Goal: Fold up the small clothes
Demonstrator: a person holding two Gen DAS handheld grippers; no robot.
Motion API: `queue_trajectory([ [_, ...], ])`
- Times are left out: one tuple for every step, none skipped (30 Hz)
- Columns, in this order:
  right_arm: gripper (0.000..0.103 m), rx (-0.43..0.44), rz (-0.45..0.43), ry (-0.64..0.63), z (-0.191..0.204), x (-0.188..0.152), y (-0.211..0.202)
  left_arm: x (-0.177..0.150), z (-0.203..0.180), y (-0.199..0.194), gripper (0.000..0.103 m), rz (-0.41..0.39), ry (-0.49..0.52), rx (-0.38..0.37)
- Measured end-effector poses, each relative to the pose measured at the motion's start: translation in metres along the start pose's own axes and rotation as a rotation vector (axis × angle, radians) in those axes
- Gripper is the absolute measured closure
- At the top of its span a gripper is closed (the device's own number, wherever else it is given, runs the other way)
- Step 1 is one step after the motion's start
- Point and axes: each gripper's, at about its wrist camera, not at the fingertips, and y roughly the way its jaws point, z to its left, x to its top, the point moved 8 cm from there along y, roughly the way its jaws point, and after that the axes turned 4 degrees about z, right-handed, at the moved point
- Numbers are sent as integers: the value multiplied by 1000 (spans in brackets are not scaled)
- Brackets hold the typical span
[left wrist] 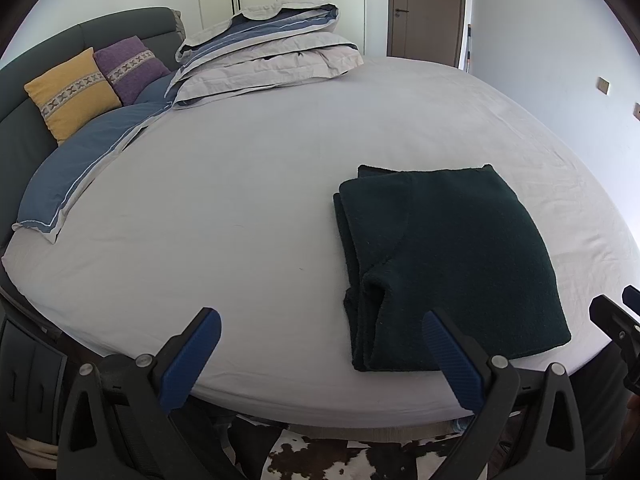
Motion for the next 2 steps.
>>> queue_trajectory([
  [0,0,0,0,1,0,0,1,1,0,0,0,-1,-1],
  [0,1,-1,0,0,0,0,0,0,0,0,0,0,-2],
])
